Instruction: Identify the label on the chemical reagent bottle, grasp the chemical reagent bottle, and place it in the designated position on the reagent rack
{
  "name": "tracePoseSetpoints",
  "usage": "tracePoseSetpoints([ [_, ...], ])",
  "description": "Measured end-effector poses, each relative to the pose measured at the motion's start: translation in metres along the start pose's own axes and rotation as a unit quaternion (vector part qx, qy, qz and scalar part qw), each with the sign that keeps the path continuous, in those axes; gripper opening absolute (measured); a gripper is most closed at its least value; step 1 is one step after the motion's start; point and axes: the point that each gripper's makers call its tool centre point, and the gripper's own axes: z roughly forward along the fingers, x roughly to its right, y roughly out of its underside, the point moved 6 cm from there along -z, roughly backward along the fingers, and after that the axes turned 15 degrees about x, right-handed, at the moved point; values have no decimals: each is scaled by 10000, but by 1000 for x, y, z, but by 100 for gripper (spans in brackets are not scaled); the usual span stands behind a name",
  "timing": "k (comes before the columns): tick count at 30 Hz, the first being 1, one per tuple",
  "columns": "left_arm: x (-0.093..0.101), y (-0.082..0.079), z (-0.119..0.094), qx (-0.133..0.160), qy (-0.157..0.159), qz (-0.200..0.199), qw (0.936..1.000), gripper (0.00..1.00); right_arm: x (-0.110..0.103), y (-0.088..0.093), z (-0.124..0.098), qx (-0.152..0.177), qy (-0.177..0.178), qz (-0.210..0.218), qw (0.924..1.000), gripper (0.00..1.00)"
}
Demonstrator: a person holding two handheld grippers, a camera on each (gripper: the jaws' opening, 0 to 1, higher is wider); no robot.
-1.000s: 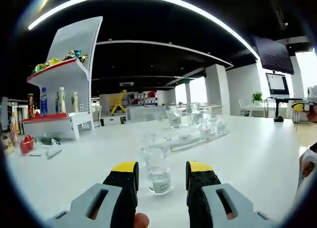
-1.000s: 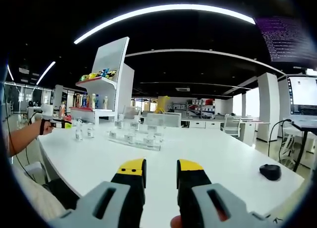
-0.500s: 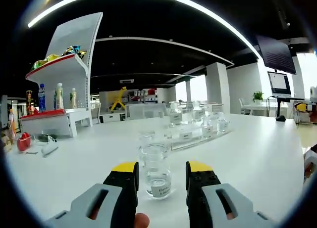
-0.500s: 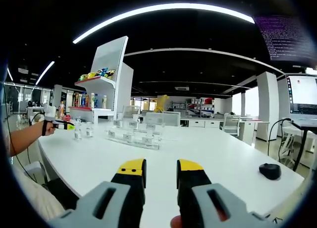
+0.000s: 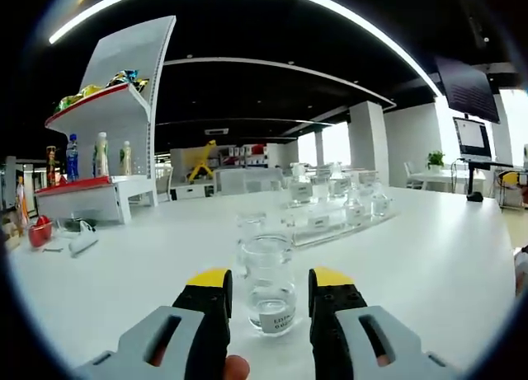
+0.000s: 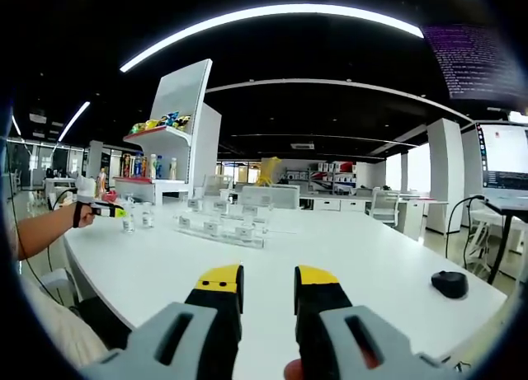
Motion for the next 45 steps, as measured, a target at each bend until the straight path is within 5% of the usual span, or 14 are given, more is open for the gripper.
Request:
tracePoseSetpoints([
  [45,1,9,11,76,-270,-29,9996,30,1,4,1,-34,11,17,10000,24],
])
